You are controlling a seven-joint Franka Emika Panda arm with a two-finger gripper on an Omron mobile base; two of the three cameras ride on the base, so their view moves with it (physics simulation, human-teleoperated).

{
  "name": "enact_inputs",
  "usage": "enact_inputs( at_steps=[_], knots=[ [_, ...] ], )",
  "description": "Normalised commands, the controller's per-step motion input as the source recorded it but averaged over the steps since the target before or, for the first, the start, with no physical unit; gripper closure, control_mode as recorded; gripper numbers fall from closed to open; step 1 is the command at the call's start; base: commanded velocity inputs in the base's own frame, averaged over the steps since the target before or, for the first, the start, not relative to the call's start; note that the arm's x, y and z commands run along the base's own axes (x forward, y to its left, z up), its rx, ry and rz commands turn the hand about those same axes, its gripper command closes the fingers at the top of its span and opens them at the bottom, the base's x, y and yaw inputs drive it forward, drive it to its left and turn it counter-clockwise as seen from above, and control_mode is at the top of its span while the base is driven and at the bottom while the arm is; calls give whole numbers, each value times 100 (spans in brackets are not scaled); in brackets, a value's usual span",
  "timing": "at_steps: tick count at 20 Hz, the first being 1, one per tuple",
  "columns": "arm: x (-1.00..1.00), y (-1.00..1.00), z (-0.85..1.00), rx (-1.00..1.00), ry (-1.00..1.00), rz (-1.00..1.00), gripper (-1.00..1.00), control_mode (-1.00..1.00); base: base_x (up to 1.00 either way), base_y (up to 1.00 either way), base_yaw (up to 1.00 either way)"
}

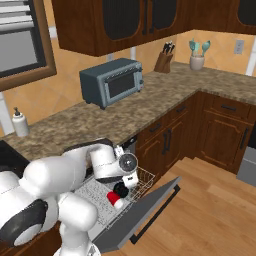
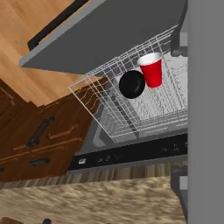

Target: Pick up the cup and bowl from the counter, place them in the dishwasher, and close the dishwasher door.

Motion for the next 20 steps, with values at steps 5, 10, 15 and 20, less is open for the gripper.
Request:
enact_inputs(
  at_steps=[5,10,15,20],
  knots=[
    [-60,-40,4,4,-9,0,-100,-100,0,0,0],
    [-39,-49,-57,26,-12,0,-100,-100,0,0,0],
    [-10,-44,-74,35,-10,0,-100,-100,0,0,0],
    [-8,-67,-58,36,-13,0,-100,-100,0,0,0]
  ],
)
